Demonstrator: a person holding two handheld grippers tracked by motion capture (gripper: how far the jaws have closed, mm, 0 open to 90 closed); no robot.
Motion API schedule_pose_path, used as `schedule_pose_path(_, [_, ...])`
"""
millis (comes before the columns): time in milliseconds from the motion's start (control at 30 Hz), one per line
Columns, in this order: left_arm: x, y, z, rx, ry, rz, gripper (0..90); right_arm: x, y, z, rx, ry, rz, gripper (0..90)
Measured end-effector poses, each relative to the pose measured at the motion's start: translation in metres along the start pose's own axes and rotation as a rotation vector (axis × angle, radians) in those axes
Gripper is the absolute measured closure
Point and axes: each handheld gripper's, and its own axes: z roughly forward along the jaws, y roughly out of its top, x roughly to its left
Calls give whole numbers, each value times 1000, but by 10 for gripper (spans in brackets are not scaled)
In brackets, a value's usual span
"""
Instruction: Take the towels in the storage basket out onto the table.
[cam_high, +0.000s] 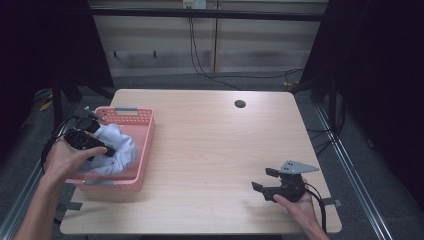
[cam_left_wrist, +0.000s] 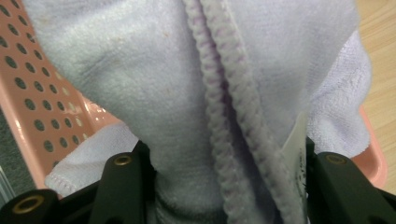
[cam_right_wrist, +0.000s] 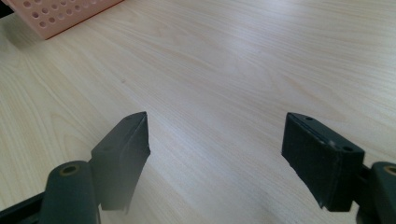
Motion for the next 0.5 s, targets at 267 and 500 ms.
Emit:
schedule_pose_path(267, [-1, 2, -12, -27, -2, -5, 478, 0, 0, 0, -1, -1, 0, 232])
schedule_pose_path(500, [-2, 2, -22, -67, -5, -14, 478, 0, 0, 0, -2, 0, 3, 231])
